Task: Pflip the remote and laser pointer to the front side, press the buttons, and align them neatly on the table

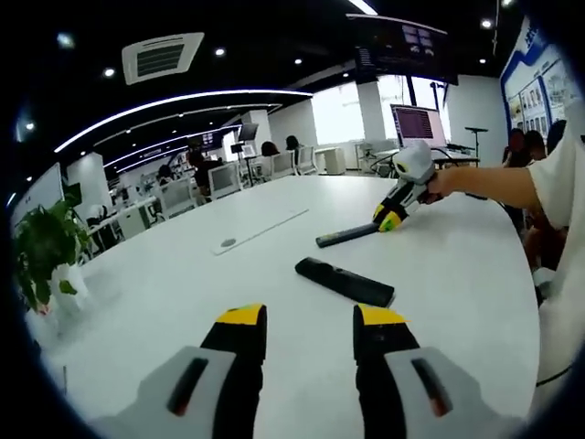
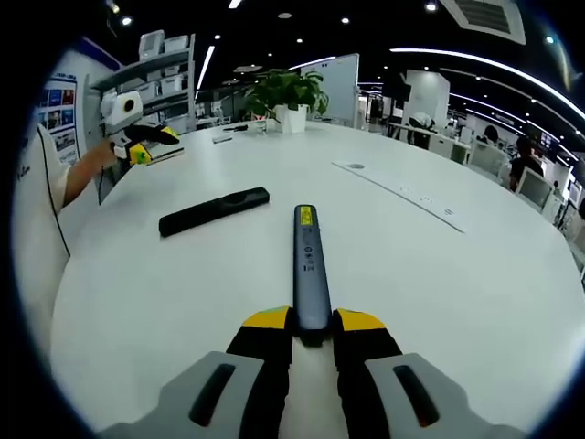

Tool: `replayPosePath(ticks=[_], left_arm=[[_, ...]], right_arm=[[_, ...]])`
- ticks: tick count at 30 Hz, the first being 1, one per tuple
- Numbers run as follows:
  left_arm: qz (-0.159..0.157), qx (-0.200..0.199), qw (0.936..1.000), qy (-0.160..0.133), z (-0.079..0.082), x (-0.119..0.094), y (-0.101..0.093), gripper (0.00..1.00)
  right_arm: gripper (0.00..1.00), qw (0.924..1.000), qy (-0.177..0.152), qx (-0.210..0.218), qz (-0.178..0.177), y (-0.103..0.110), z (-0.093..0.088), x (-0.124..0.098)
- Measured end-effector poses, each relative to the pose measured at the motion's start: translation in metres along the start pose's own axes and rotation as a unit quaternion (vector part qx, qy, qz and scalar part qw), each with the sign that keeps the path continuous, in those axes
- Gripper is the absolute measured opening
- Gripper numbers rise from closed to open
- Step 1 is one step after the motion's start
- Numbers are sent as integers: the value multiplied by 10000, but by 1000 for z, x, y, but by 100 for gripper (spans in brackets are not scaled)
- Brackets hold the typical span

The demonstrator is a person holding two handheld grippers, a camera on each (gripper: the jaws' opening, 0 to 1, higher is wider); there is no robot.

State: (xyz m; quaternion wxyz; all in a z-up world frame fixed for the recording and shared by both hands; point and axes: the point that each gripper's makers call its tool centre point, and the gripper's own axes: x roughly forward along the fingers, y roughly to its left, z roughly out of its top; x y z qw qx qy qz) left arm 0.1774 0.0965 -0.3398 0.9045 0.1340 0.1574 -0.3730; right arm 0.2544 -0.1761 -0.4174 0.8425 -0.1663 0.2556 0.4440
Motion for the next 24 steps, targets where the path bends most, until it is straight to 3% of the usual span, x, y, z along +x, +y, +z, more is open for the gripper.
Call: replayPosePath(ticks=[8,14,24], left_arm=[[-3,-62,10000,-50,4,4,-2,39],[41,127,9999,-89,7,8,0,38],[-4,-181,9997,-164,6,13,-1,36]], right_arm=[[20,10000,10,71,-25,5,1,-1],[20,10000,31,80,-6,10,0,-2],[21,10000,-21,29,62,21,-2,-6]])
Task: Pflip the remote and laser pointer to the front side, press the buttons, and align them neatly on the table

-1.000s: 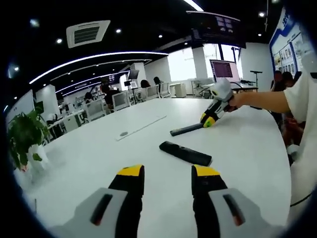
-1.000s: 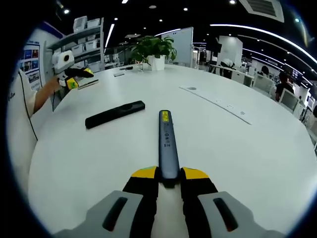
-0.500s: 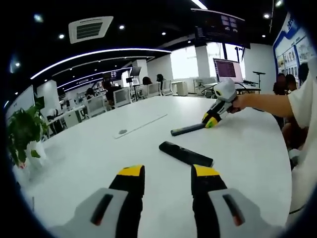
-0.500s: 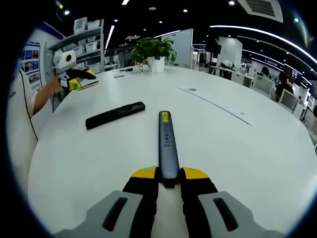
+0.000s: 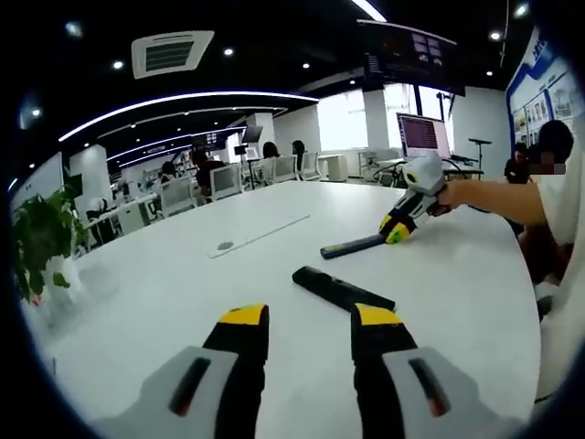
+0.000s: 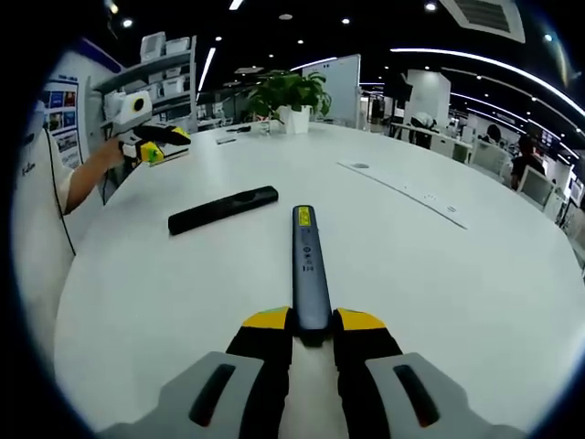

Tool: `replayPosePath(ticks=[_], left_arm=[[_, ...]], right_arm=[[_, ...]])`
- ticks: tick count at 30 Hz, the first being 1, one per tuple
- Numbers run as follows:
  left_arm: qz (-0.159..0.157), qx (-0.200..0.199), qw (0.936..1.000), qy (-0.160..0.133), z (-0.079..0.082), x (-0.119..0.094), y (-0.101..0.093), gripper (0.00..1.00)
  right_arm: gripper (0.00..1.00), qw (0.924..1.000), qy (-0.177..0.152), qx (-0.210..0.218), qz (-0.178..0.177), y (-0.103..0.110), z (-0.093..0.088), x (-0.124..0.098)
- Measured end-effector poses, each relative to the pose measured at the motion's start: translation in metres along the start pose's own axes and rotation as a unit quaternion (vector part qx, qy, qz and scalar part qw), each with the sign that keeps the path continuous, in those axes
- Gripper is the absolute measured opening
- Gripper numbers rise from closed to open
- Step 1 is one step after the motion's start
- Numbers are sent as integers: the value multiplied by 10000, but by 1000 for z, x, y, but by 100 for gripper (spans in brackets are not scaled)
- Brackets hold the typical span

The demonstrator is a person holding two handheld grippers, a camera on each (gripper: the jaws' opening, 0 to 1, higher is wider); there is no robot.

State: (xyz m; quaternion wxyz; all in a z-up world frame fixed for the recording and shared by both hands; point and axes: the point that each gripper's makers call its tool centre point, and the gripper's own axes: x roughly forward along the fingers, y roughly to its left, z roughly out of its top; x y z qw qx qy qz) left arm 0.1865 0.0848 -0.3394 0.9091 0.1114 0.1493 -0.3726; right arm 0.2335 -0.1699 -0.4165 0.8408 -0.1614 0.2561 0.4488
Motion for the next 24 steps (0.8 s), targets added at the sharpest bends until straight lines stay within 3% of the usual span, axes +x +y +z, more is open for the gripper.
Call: replayPosePath(ticks=[10,15,24], left_arm=[[136,134,9998,-67,5,-3,6,36],[132,-169,9996,-210,10,-3,10,37],[107,-169,9995,-261,10,-2,3,36]], right_arm=[[21,9999,-88,57,-41,7,-3,-4],[21,9999,-57,62,-55,5,-4,-4],[21,9995,32,223,-230,8,-8,-8]])
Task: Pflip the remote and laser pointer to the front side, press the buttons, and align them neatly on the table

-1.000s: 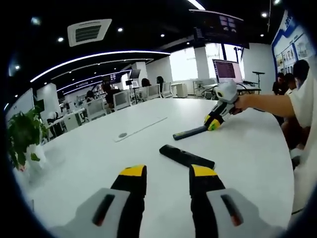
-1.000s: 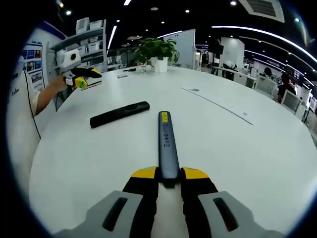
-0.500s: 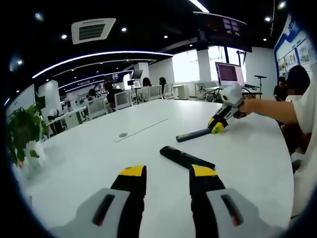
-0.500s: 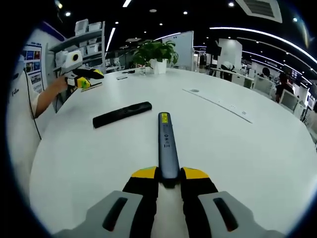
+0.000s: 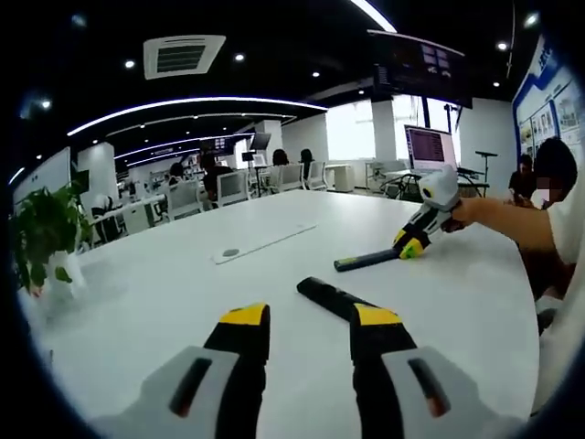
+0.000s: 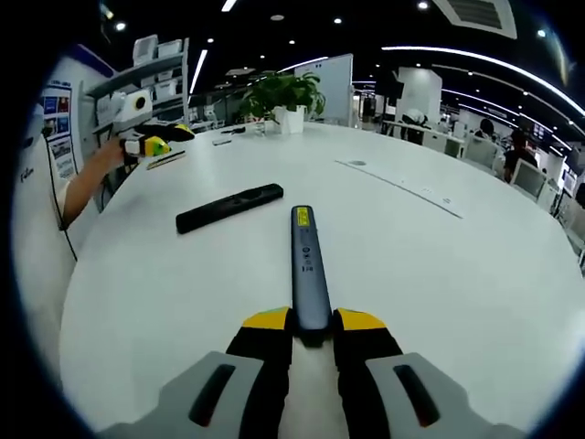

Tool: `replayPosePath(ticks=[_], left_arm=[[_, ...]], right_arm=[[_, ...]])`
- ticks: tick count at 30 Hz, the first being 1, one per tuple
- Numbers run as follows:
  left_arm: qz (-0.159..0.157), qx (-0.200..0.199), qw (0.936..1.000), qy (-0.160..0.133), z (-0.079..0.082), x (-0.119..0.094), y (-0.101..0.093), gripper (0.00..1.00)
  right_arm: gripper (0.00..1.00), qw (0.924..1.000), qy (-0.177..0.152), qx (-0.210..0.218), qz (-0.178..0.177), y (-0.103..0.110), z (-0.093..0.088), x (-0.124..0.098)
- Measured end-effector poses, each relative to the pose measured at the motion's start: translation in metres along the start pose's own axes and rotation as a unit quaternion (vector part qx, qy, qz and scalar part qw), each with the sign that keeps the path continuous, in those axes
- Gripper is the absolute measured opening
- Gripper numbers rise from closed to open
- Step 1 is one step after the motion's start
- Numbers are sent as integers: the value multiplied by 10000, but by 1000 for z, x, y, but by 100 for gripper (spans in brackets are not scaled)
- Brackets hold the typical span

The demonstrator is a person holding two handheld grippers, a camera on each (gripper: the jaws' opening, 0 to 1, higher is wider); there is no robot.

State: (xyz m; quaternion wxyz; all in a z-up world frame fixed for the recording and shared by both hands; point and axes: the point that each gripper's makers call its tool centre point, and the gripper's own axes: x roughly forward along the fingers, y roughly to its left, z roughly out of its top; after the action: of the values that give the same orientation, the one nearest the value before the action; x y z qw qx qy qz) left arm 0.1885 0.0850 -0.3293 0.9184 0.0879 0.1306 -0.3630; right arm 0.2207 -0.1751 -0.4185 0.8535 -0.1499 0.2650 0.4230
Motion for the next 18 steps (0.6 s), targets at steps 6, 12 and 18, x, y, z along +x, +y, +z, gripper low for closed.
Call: replayPosePath(ticks=[6,12,18], left_arm=[[-90,204,9997,24,2,0,-11,36],[-319,188,9992,149,-5,5,-17,36],[-311,245,9991,116,-5,8,-10,36]], right_arm=[[21,9998,6,114,-161,-4,-2,1],[21,9991,-385,123,-147,-10,-3,-1],[21,9982,-469,141,-335,-14,-3,0]])
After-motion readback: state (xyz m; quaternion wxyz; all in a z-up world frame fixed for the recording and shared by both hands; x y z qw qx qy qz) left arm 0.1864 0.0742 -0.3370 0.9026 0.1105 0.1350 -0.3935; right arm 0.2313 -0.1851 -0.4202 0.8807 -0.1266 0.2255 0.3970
